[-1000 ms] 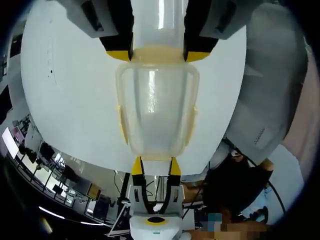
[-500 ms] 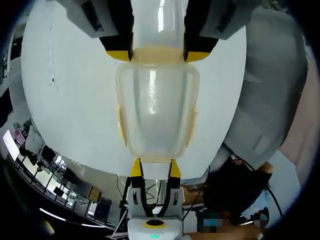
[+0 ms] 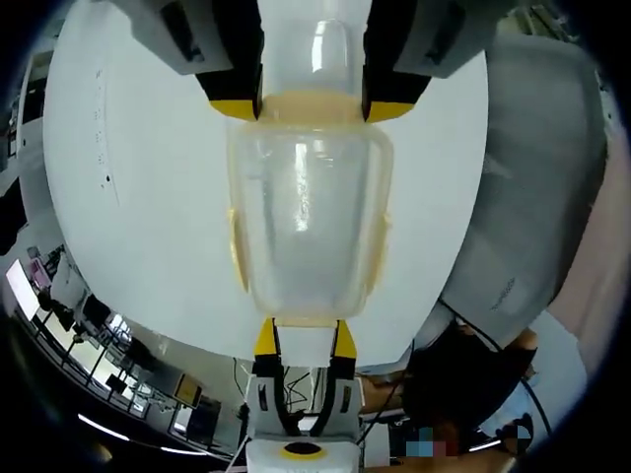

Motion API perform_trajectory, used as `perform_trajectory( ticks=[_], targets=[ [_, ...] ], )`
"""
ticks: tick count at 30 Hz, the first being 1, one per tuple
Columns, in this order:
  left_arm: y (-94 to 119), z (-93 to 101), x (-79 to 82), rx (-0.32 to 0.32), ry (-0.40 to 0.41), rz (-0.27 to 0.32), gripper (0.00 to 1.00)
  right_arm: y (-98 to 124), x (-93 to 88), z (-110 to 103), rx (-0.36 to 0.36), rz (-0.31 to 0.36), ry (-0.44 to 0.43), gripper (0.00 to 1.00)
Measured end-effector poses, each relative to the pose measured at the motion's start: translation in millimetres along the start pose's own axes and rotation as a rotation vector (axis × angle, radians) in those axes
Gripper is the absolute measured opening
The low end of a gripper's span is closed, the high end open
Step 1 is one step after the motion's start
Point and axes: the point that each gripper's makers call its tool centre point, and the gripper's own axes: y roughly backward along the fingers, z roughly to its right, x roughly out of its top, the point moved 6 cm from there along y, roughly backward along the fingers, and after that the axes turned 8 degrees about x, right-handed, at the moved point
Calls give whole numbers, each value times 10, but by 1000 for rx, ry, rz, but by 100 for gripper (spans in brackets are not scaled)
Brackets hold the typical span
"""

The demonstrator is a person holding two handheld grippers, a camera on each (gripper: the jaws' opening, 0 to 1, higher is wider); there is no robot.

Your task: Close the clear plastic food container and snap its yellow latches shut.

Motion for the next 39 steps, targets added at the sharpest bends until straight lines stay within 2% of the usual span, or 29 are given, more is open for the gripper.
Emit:
perform_trajectory(
  ticks=[16,39],
  targets=[
    [-108,-15,238,-7,-12,22,37,103,-240,-19,4,-30,-25,37],
    [-290,-35,520,-8,12,40,37,219,-539,28,8,-68,-16,37]
  ],
)
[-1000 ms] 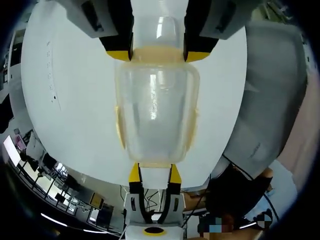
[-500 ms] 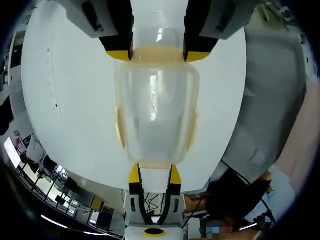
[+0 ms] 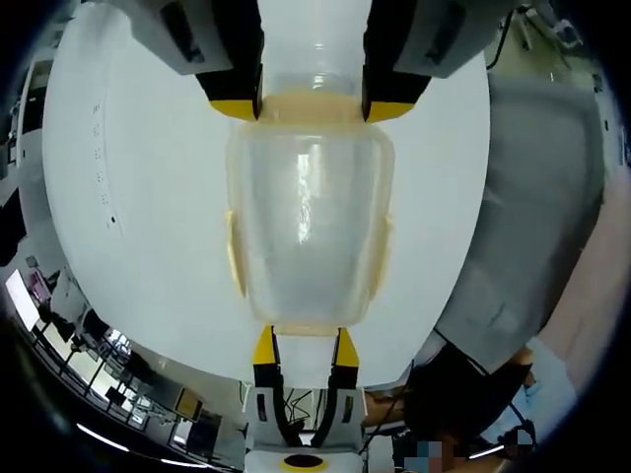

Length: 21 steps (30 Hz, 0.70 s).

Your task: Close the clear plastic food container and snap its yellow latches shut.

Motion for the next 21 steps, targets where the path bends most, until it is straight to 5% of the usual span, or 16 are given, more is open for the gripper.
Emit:
perform_trajectory(
  ticks=[21],
  targets=[
    [-160,19,259,-11,19,34,37,148,-270,-1,11,-40,11,37]
  ],
)
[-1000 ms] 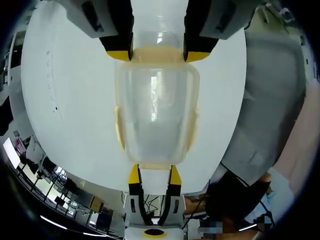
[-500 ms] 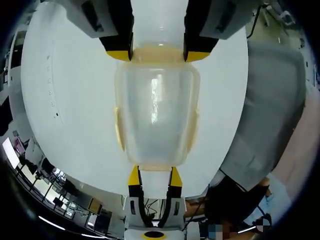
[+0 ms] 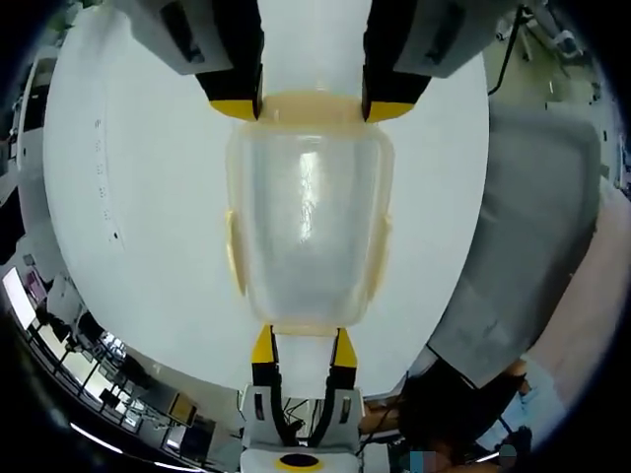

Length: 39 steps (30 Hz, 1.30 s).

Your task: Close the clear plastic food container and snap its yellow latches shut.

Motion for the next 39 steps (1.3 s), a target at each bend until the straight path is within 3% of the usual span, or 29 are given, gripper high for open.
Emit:
perform_trajectory(
  ticks=[26,39],
  targets=[
    [-128,20,231,-15,8,10,37,74,-249,-1,23,-25,-10,37],
    [-168,12,239,-29,19,10,37,46,-284,25,40,-32,-8,37]
  ],
)
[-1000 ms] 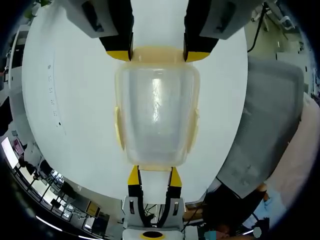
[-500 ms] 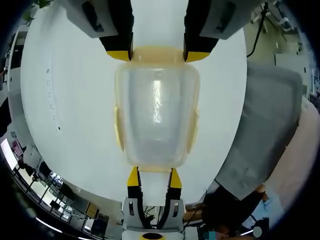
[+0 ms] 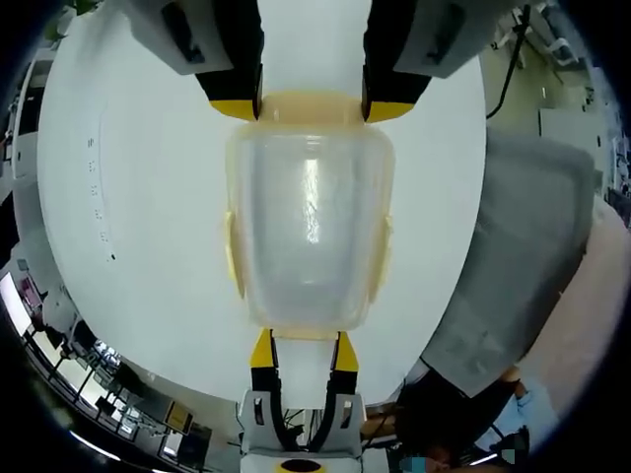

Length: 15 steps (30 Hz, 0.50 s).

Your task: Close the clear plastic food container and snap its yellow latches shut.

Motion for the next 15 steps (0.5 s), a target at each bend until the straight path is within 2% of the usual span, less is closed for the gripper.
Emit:
perform_trajectory(
  ticks=[15],
  targets=[
    [-67,-14,-19,-3,0,-10,37,-72,-29,30,5,-10,-5,37]
  ],
)
